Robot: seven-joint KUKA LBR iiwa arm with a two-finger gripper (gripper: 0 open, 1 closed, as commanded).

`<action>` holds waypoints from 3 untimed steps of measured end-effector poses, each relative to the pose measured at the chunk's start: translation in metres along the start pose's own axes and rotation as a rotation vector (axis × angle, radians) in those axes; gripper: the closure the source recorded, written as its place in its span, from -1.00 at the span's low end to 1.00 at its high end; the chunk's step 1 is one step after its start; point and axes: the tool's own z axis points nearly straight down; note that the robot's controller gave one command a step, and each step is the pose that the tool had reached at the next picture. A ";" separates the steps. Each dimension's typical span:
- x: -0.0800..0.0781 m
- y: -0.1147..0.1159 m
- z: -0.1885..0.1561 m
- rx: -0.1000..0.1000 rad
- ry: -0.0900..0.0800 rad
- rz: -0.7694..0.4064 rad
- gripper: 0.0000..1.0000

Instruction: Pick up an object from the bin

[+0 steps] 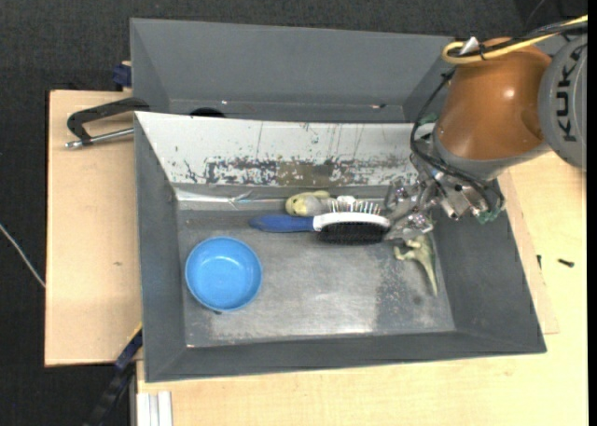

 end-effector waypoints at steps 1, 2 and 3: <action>0.000 0.000 0.000 0.000 0.000 0.000 1.00; 0.000 0.000 0.000 0.000 0.000 0.000 1.00; 0.000 0.000 0.000 0.000 0.000 0.000 1.00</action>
Offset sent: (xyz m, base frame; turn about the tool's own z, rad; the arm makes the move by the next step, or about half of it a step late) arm 0.0000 0.0000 0.0000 0.0000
